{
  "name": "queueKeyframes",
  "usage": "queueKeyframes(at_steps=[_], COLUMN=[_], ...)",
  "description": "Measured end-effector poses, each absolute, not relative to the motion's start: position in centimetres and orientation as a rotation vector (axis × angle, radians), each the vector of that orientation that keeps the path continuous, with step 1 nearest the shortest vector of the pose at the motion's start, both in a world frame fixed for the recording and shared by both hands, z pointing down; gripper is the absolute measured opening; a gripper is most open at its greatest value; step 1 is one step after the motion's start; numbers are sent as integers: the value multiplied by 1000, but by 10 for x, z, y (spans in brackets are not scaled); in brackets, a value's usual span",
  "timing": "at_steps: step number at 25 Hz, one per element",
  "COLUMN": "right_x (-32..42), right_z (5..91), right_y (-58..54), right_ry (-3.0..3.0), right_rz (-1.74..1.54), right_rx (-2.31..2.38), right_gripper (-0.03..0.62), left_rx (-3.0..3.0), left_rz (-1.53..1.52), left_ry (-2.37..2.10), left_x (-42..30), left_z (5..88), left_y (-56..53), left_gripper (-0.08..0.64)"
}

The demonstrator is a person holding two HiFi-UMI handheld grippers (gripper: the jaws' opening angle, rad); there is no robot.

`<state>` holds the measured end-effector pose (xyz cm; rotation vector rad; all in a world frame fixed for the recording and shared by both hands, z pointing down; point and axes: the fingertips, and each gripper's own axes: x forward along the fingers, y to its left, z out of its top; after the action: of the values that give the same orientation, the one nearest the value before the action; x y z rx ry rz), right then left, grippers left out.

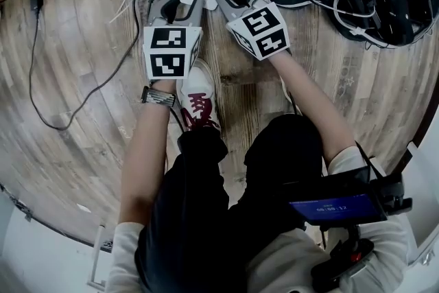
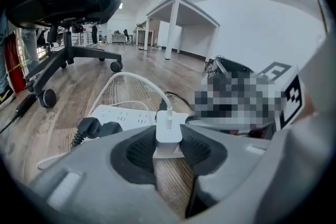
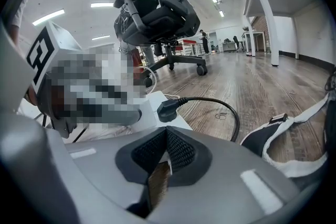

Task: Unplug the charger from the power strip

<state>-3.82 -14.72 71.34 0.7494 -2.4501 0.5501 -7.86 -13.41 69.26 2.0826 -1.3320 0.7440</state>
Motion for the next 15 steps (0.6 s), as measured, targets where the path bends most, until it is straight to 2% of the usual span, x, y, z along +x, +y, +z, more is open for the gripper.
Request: queueKeyframes(at_steps=[7,15], right_x=[-38,-37], right_z=[713,713], right_y=[-147,-148], right_ry=[-2447,-2451], right_rz=[546,550], right_rx=[747,738], right_gripper=[-2,-2], left_rx=[2123,2093], left_rz=[841,773], left_ry=[-1346,-1322], left_x=[-77,-76], left_z=[692,692], left_y=[-134,-134], left_gripper=[140,141])
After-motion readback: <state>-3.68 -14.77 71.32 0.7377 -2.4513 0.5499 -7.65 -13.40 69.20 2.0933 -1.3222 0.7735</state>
